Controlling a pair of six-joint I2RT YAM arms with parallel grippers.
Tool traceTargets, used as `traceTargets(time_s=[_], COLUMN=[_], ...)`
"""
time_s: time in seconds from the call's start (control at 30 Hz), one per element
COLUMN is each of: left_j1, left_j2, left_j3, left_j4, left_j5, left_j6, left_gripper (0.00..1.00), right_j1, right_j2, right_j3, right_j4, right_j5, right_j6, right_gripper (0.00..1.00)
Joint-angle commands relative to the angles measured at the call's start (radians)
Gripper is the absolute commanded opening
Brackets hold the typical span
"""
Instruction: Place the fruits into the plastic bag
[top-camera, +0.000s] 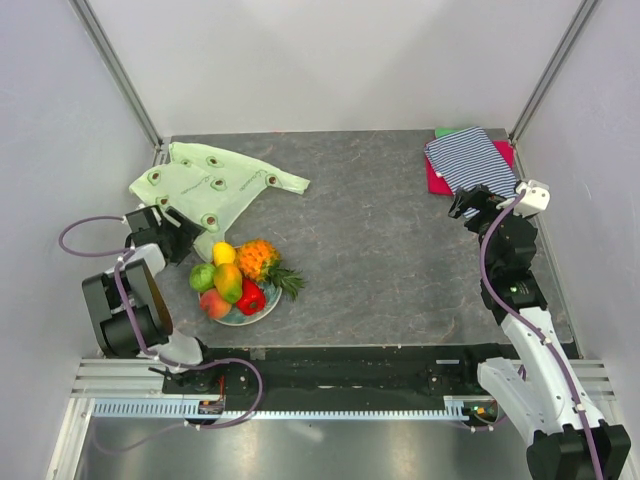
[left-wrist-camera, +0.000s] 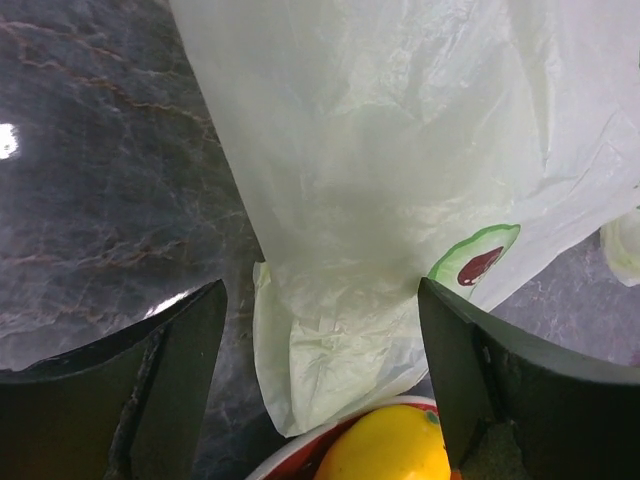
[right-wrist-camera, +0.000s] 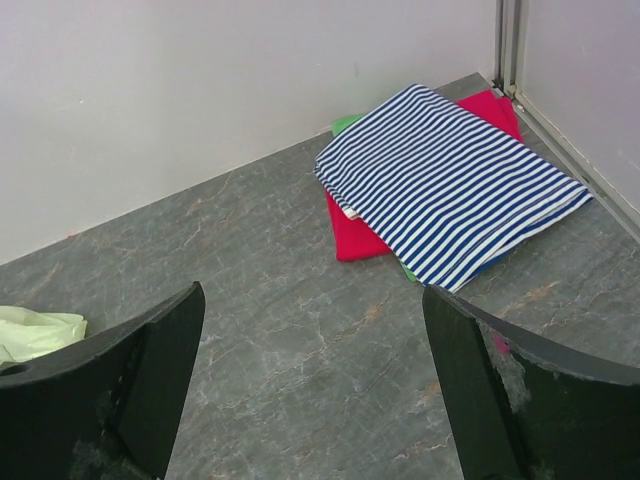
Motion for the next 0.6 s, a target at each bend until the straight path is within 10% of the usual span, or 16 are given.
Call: traceTargets(time_s=[0.0, 0.23, 0.37, 0.57], left_j1=[0.000, 0.000, -0.003, -0.026], left_j2=[0.076, 0.176, 0.237, 0.233], left_j3=[0.059, 0.114, 0.185, 0.263], left_j4=[0.112, 0.244, 0.289, 0.436], left_j5=[0.105, 0.260, 0.379, 0.490], left_j6=[0.018, 0.022, 0.007, -0.099], left_gripper=[0.82, 0.51, 0.08, 0.02], right_j1=[0.002, 0.002, 0.002, 0.002], right_j2=[-0.002, 0.004, 0.013, 0.033], right_j3=[0.017, 0.017, 0.031, 0.084], right_j4=[0.018, 0.013, 0.001, -0.031], right_j5=[-0.003, -0.007, -0.014, -0.032], right_j6=[0.007, 0.006, 0.004, 0.012], right_gripper=[0.98, 0.98, 0.98, 0.98])
